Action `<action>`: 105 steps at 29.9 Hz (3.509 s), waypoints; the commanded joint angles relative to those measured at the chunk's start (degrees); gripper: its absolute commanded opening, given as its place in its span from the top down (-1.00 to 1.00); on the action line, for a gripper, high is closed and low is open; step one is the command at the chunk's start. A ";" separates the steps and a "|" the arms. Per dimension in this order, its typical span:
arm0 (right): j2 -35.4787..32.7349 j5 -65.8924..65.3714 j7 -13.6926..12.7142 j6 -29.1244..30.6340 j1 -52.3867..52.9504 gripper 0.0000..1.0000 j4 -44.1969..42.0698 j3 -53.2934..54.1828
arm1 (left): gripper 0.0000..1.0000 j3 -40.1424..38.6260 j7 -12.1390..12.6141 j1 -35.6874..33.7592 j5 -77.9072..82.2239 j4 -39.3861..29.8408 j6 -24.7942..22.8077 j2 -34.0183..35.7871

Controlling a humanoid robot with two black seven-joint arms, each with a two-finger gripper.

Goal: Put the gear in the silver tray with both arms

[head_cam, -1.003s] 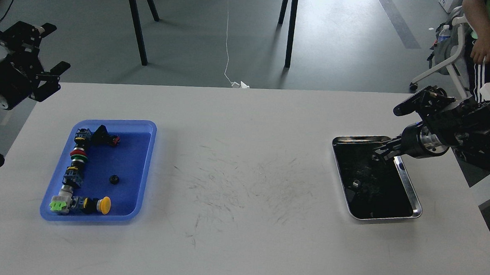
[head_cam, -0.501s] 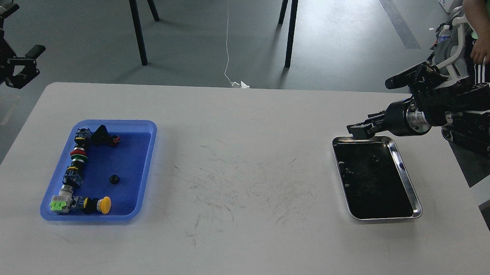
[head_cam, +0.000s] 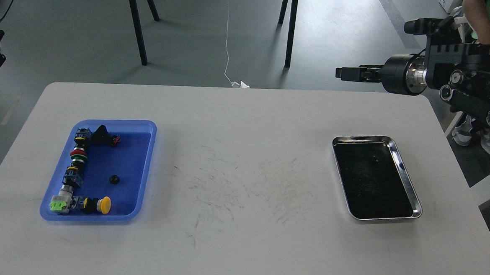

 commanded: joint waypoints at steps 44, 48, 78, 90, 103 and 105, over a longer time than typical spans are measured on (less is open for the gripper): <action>-3.14 22.91 -0.18 -6.69 -26.49 -0.88 -2.55 37.40 | -0.96 9.16 10.42 -2.88 18.95 -15.33 4.51 10.21; -3.05 23.17 -0.18 -6.78 -26.49 -0.89 -2.73 37.84 | -0.96 8.98 10.42 -2.97 30.18 -22.55 6.00 14.61; -2.44 23.17 -0.09 -6.86 -27.37 -0.89 -2.64 39.42 | -0.96 21.02 14.02 5.55 74.05 -44.45 26.49 14.18; -2.44 23.17 -0.09 -6.95 -27.45 -0.89 -2.82 39.51 | -0.96 21.55 13.94 5.20 98.14 -42.17 26.75 13.56; -2.35 23.17 -0.09 -6.95 -27.37 -0.89 -2.82 39.42 | -0.96 23.30 9.55 4.94 107.11 -35.93 25.97 8.38; -2.35 23.17 -0.09 -6.95 -27.37 -0.89 -2.90 39.42 | -0.96 24.71 9.02 4.85 107.29 -33.39 25.96 6.98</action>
